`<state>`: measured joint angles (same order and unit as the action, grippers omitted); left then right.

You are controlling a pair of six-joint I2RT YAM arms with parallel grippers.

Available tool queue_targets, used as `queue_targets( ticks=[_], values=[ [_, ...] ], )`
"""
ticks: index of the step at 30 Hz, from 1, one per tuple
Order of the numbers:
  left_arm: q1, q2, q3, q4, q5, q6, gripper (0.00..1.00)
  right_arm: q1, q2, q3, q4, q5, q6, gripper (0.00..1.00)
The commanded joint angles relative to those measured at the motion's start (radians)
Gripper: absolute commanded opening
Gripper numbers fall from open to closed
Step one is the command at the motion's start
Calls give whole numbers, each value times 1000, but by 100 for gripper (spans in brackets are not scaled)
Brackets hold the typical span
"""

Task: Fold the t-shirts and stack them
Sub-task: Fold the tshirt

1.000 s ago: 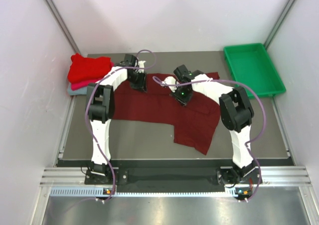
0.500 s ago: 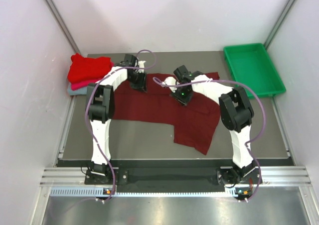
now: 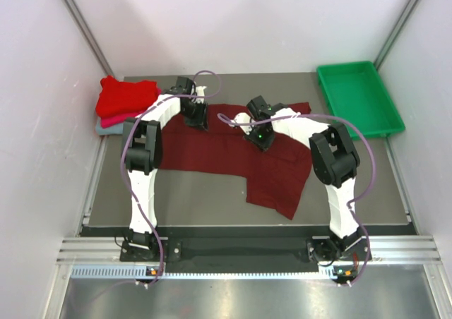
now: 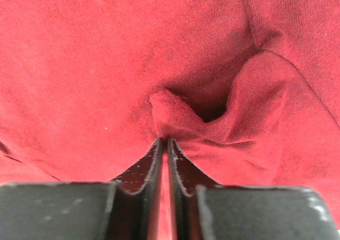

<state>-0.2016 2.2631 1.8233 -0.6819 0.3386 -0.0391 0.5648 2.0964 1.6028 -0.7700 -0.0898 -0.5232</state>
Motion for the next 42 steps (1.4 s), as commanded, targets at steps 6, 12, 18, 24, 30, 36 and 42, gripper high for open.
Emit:
queue_targets(
  ticks=[6,12,18,24,30,36,42],
  values=[
    [-5,19,2,-18,14,-10,38,4,-62,-7,6,13,-4,0],
    [-4,21,1,-18,19,-10,38,3,-110,3,-51,-19,-6,0],
    [-4,30,8,-13,27,-18,38,3,-160,-17,-117,-59,6,0],
    [-5,38,24,-16,33,-19,38,4,-144,-29,-140,-96,0,2],
    [-4,27,21,-25,25,-8,38,0,-145,-18,-187,-99,-12,26],
    [10,-20,-7,-41,22,19,39,-152,-285,-32,-117,-132,152,38],
    [34,-17,-10,-24,13,30,40,-364,-199,23,-51,-249,301,38]
  ],
)
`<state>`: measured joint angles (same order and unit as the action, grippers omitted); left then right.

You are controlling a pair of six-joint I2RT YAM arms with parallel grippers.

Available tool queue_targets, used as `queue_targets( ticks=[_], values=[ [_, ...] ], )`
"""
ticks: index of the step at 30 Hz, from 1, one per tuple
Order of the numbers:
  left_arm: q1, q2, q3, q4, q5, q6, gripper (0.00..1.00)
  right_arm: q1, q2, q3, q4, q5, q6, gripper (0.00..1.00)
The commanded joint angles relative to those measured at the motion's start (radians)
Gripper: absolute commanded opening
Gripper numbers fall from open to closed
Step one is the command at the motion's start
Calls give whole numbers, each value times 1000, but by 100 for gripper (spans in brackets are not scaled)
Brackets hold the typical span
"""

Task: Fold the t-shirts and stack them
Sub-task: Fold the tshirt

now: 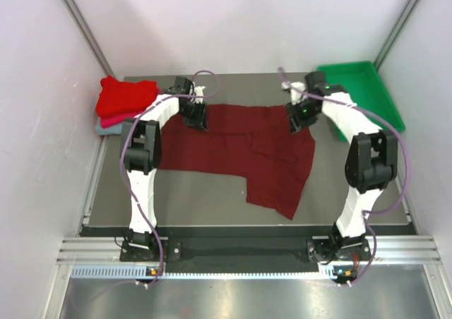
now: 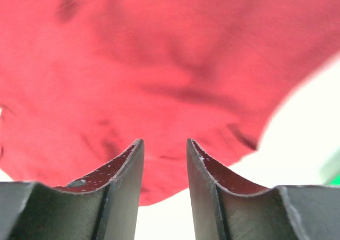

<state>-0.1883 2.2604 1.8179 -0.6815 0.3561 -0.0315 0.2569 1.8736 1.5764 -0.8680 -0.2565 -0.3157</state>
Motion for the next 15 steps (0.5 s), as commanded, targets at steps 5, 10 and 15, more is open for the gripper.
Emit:
queue_targets(
  ticks=[5,10,15],
  values=[
    [42,37,37,-29,-8,22,40,-162,203,140,44,-151,128,36],
    [46,51,20,-4,-107,22,39,-194,306,231,41,-202,144,36],
    [47,100,50,0,-158,48,39,-205,367,240,43,-220,161,36]
  ],
)
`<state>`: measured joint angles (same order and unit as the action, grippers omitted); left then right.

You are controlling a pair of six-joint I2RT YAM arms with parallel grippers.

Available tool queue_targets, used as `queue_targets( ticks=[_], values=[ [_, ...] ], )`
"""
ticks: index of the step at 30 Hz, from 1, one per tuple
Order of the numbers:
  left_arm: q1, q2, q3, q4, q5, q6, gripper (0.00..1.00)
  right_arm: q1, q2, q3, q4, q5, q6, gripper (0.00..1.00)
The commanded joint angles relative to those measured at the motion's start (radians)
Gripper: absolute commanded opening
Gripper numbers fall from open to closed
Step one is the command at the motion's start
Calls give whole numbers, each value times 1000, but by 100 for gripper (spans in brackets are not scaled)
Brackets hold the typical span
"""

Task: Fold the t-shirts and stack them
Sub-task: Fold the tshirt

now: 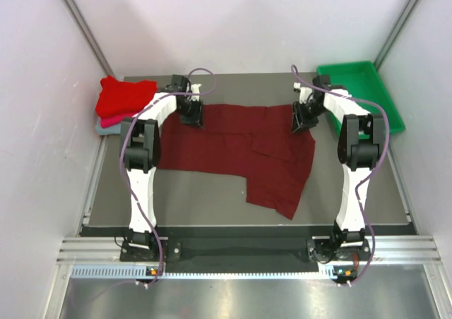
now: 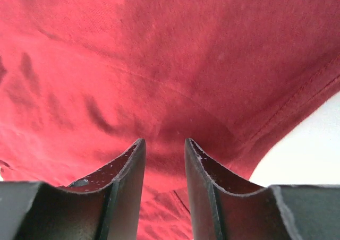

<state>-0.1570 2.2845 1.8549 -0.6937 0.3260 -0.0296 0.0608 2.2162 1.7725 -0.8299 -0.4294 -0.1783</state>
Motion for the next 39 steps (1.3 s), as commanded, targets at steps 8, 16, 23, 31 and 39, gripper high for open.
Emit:
queue_targets(
  ticks=[8,16,23,31,39],
  values=[
    [16,170,84,-13,-188,31,39,-50,115,142,5,18,33,39],
    [16,270,262,-62,-194,33,40,-87,212,274,15,78,34,44],
    [14,323,339,-47,-186,31,40,-90,299,419,43,132,19,48],
    [14,389,464,-64,-185,40,41,-105,367,548,60,161,8,50],
    [14,400,509,-53,-191,45,45,-111,405,597,78,162,0,50]
  ],
)
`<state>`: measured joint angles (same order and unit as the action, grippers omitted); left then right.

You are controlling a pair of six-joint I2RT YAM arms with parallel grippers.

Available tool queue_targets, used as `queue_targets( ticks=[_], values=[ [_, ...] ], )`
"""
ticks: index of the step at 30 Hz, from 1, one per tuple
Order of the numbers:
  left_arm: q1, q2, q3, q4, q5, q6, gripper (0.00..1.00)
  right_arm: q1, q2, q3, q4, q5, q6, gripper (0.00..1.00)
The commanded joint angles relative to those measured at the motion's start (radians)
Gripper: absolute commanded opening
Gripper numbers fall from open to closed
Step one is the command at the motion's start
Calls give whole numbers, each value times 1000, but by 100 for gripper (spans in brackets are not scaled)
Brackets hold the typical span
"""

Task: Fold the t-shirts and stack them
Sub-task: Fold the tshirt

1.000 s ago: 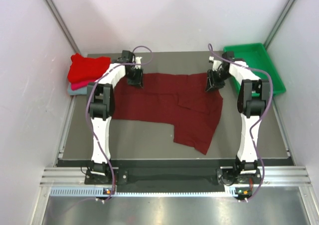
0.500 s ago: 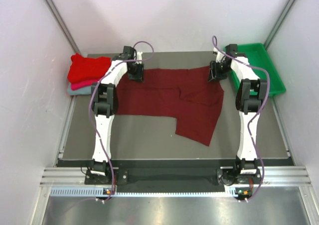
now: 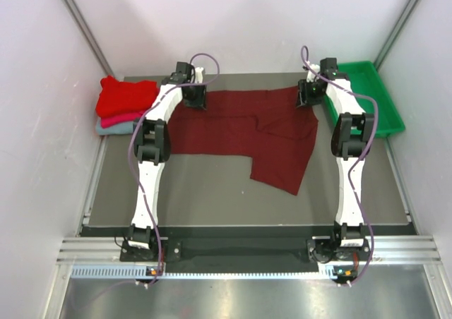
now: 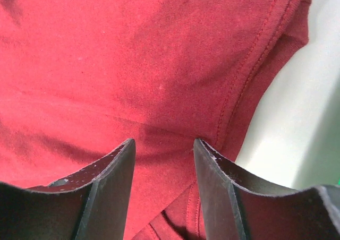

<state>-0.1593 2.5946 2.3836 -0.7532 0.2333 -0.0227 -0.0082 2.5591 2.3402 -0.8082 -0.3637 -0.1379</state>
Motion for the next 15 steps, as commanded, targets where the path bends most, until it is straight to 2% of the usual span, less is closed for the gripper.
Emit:
queue_targets(
  ticks=[1,10,14,15],
  values=[
    [15,88,-23,5,-91,38,46,-42,64,33,60,98,-40,50],
    [-2,50,-27,11,-83,29,45,-33,9,58,69,80,-58,53],
    [-22,-95,-20,31,-130,35,48,-15,-152,-39,82,101,-103,67],
    [-23,-125,-17,29,-138,38,52,-15,-231,-89,90,106,-104,68]
  ],
)
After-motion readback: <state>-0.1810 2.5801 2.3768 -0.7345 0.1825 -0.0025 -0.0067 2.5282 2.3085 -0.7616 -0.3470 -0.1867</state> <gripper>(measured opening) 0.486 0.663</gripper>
